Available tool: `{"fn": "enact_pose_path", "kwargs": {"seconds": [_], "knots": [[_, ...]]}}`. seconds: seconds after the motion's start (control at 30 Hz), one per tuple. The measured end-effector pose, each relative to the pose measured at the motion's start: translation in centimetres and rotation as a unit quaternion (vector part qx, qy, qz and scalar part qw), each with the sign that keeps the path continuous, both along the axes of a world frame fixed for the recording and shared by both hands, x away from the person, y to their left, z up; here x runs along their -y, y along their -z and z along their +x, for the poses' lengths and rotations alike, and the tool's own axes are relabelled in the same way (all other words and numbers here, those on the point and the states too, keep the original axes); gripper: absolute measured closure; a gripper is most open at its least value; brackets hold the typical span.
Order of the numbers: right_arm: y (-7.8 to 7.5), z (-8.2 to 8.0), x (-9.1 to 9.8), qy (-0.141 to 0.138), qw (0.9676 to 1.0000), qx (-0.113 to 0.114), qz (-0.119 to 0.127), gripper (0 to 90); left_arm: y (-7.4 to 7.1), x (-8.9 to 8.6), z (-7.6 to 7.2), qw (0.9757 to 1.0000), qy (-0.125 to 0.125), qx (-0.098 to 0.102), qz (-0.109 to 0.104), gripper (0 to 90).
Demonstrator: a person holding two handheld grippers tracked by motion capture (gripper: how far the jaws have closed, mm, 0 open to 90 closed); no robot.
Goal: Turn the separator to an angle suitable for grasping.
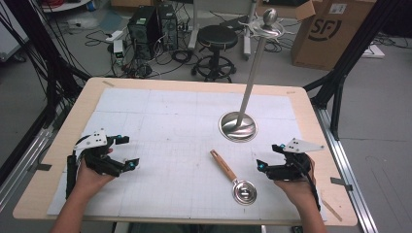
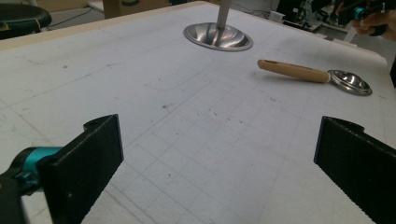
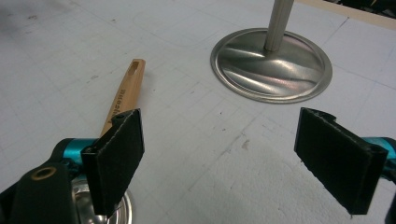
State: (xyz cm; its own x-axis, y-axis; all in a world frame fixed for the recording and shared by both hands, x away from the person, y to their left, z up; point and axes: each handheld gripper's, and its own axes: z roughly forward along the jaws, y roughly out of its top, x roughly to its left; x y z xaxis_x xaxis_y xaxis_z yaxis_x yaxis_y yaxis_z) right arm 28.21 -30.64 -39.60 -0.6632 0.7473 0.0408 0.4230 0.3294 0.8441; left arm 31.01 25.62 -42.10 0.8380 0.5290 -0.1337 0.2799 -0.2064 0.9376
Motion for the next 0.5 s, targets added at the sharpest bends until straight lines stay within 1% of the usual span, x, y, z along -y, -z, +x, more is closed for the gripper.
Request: {"fn": "enact_pose_path", "kwargs": {"seconds": [0.07,0.1,0.13,0.17,0.3,0.37,0.5], "knots": [[-0.1,0.0,-0.1,-0.001,1.0000,-0.002,0.001,14.7,0.1,0.1,0.0,1.0000,0.003,-0.004,0.001,1.9],[-0.2,0.0,-0.2,-0.001,1.0000,-0.005,-0.003,14.8,0.2,0.3,0.0,1.0000,0.006,-0.003,0.007,1.9],[-0.2,0.0,-0.2,-0.001,1.0000,-0.005,-0.003,14.8,0.2,0.4,0.0,0.9999,0.008,-0.004,0.008,1.9],[-0.2,0.1,-0.3,-0.001,0.9999,-0.007,-0.014,14.8,0.2,0.5,-0.1,0.9999,0.010,-0.003,0.013,1.9],[-0.3,-0.1,-0.5,0.003,0.9998,-0.012,-0.014,14.8,0.2,0.6,-0.2,0.9998,0.015,-0.001,0.015,1.9],[-0.5,-0.2,-0.8,0.002,0.9997,-0.013,-0.020,14.8,0.2,0.6,-0.1,0.9998,0.013,-0.003,0.011,1.9],[-0.8,-0.1,-1.7,-0.005,0.9997,-0.015,-0.021,14.8,0.1,0.4,-0.1,0.9999,0.014,-0.004,0.010,1.9]]}}
